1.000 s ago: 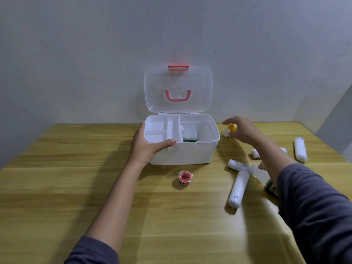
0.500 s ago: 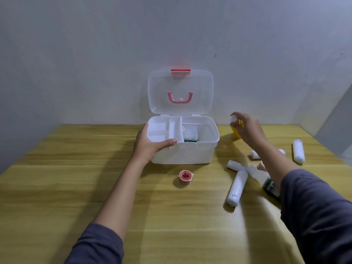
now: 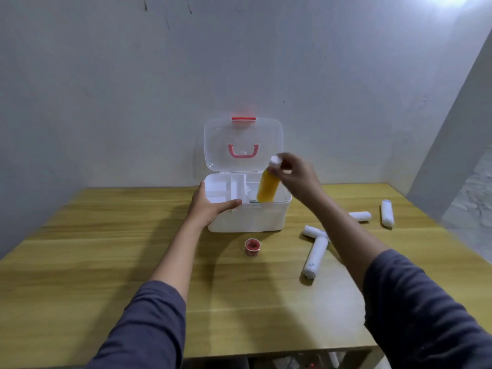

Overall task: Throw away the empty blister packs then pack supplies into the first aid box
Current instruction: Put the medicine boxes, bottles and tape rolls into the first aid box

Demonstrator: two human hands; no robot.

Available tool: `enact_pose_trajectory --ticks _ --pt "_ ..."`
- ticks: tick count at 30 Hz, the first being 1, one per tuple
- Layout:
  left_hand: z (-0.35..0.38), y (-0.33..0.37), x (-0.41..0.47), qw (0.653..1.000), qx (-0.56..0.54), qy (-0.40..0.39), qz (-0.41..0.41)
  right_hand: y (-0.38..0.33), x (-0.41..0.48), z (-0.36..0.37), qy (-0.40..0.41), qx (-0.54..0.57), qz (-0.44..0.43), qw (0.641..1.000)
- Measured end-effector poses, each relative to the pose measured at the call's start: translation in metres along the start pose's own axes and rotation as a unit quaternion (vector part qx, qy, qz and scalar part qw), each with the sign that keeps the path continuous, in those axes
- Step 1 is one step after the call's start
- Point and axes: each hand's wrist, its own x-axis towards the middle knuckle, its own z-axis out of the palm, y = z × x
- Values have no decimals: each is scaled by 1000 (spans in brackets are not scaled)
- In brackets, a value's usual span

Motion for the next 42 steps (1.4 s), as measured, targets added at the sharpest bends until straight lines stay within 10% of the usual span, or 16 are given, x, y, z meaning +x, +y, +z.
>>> enact_pose_trajectory --ticks 12,24,34,42 --pt "0 -1 2 1000 11 5 -7 9 2 38 -182 -170 9 968" --pt "0 4 4 1000 19 1 -9 44 -60 -53 -45 -120 107 986" --pt "0 0 12 1000 28 -4 -9 99 -129 -70 -139 -428 136 883" --pt "0 0 7 1000 20 4 -5 68 -83 -59 40 -115 84 989"
